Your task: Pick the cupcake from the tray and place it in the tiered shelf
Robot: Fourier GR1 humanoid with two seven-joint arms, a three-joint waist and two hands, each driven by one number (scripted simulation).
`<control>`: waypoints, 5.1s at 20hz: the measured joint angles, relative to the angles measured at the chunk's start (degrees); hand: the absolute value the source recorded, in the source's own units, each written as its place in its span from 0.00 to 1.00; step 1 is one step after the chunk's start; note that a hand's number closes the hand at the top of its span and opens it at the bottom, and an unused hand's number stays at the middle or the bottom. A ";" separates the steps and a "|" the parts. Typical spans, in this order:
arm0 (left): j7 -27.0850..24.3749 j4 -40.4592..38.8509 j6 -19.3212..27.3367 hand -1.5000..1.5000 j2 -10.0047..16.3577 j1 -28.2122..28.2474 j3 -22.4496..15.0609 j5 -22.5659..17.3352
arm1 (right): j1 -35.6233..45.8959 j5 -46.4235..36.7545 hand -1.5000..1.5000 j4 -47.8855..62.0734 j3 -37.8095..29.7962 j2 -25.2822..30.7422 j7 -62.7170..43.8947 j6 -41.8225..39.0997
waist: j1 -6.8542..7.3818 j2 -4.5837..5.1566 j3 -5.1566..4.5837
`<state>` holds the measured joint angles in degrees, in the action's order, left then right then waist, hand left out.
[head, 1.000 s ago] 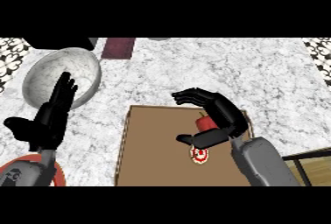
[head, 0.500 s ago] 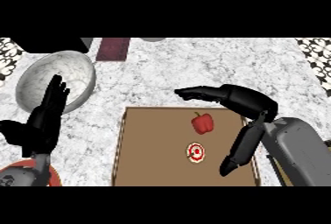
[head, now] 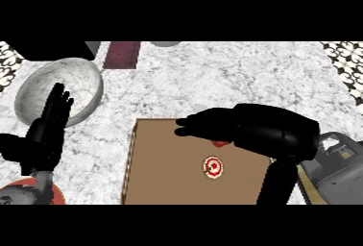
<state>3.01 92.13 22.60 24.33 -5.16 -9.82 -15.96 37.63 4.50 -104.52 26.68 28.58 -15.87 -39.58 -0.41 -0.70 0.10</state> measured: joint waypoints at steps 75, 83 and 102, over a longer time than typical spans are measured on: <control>4.74 5.12 -9.33 0.50 -10.99 6.08 14.58 11.98 | -52.28 -63.06 1.00 7.05 -5.15 -1.50 20.75 34.85 | -6.62 -1.21 -0.26; 4.64 6.67 -9.69 0.50 -11.11 7.76 14.38 11.96 | -76.94 -46.89 1.00 -10.04 -15.95 4.37 28.61 41.01 | -6.53 -0.55 -0.15; 5.40 6.00 -11.15 0.50 -11.54 4.12 12.47 12.69 | -100.15 4.85 1.00 -29.44 -67.70 2.83 32.48 34.31 | -2.02 0.32 -0.22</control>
<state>8.40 98.13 11.44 12.79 -1.04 2.65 -3.27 -62.52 9.36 -133.95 -41.02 31.41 16.61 -5.27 -2.43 -0.38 -0.13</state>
